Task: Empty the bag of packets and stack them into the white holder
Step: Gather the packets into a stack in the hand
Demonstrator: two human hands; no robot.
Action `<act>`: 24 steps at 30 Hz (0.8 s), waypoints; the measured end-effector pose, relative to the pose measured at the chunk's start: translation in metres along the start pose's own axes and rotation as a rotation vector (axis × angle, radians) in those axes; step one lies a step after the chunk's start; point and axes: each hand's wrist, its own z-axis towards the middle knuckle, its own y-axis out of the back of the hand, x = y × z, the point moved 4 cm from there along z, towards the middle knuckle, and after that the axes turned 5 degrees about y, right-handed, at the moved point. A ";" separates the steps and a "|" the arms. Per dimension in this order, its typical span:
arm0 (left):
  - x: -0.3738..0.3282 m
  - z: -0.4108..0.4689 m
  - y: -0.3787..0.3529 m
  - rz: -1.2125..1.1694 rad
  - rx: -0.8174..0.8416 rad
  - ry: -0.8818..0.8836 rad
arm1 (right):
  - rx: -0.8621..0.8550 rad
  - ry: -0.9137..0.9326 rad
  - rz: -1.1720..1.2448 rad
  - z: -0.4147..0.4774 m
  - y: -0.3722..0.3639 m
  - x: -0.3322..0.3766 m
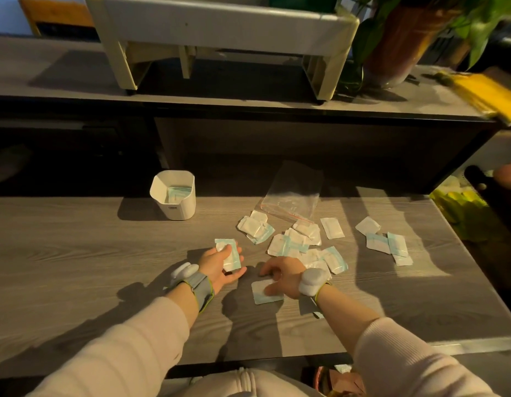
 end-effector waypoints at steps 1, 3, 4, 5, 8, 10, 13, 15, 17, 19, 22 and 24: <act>0.000 0.000 0.001 0.010 -0.003 -0.003 | 0.002 0.026 -0.046 0.000 -0.002 -0.001; 0.002 -0.001 0.002 0.042 0.002 -0.003 | 0.011 0.068 -0.152 0.001 -0.006 -0.001; 0.003 -0.001 0.002 0.057 0.007 0.003 | 0.010 0.077 -0.185 0.000 -0.008 -0.001; 0.004 -0.002 0.003 0.069 0.010 0.008 | 0.002 0.075 -0.201 0.000 -0.008 -0.001; 0.006 -0.002 0.003 0.087 -0.001 0.012 | -0.037 0.048 -0.200 -0.002 -0.008 0.000; 0.006 -0.002 0.003 0.063 -0.015 0.025 | -0.081 0.018 -0.113 -0.001 -0.005 0.001; 0.006 -0.002 0.001 0.010 -0.022 0.082 | -0.235 -0.103 0.154 0.004 0.002 0.001; 0.006 -0.003 -0.001 -0.033 -0.009 0.104 | -0.316 -0.173 0.460 0.005 0.006 0.004; 0.007 -0.003 -0.002 -0.061 0.022 0.121 | -0.316 -0.190 0.734 0.007 0.006 0.010; 0.009 -0.004 -0.004 -0.058 0.056 0.139 | -0.283 -0.178 0.842 0.006 0.004 0.017; 0.012 -0.007 -0.010 -0.031 0.100 0.167 | -0.274 -0.177 0.876 0.005 0.001 0.025; 0.014 -0.010 -0.015 0.011 0.144 0.178 | -0.292 -0.190 0.870 0.006 -0.001 0.026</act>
